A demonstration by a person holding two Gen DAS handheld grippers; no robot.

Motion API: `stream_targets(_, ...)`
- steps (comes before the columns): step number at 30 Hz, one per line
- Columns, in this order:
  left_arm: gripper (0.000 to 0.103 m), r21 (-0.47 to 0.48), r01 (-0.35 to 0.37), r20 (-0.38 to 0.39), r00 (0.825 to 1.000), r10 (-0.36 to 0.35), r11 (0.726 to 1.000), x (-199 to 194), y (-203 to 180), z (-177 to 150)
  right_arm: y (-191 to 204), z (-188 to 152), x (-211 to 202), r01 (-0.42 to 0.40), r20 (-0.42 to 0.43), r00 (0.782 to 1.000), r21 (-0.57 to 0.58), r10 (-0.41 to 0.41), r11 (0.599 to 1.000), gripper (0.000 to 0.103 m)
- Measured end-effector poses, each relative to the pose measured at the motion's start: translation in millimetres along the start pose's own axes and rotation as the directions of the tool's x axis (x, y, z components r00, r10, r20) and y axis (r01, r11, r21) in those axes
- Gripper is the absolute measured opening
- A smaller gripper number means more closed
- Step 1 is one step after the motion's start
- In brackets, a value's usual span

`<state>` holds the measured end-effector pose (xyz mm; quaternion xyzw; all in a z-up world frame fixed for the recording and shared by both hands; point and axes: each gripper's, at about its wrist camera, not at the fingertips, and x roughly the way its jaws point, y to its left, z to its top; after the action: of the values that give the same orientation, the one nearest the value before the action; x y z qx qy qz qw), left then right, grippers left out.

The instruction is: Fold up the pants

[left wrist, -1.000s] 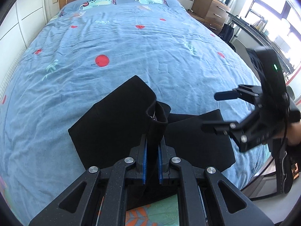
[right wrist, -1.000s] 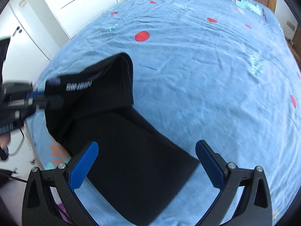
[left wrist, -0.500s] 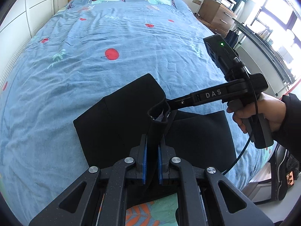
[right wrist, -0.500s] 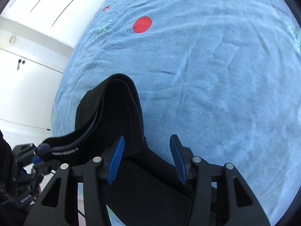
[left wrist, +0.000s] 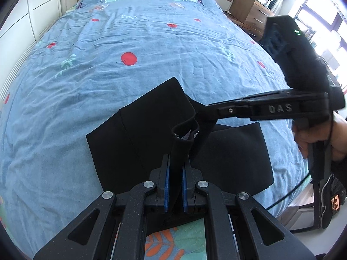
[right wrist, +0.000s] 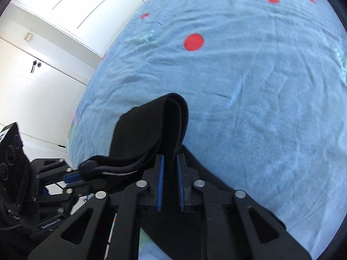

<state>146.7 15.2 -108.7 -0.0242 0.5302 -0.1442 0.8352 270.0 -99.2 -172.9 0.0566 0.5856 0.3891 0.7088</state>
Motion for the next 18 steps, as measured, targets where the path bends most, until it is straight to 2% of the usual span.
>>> stream_targets(1, 0.007, 0.002, 0.001, 0.002, 1.000, -0.001, 1.000, -1.3, -1.6, 0.3, 5.2, -3.9, -5.6, 0.004, 0.014, 1.000, -0.004, -0.004, 1.000, 0.103)
stream_targets(4, 0.007, 0.028, 0.004, 0.008, 1.000, -0.004, 1.000, -7.2, -10.8, 1.5, 19.4, -17.7, -19.6, 0.008, 0.061, 0.998, 0.004, -0.009, 1.000, 0.103)
stream_targets(9, 0.007, 0.094, 0.027, -0.003, 1.000, -0.027, 0.995, -12.6, -33.9, -0.3, 23.5, -48.2, -45.3, -0.038, 0.154, 0.988, 0.091, 0.024, 0.995, 0.103)
stream_targets(13, 0.007, 0.194, 0.043, -0.014, 0.999, -0.041, 0.980, -20.3, -62.8, -5.2, 18.9, -76.9, -69.9, -0.088, 0.225, 0.973, 0.180, 0.046, 0.980, 0.103)
stream_targets(18, 0.007, 0.287, 0.095, -0.058, 0.995, -0.082, 0.953, -20.1, -96.7, -10.1, 14.8, -109.7, -95.7, -0.121, 0.276, 0.960, 0.234, 0.053, 0.965, 0.103)
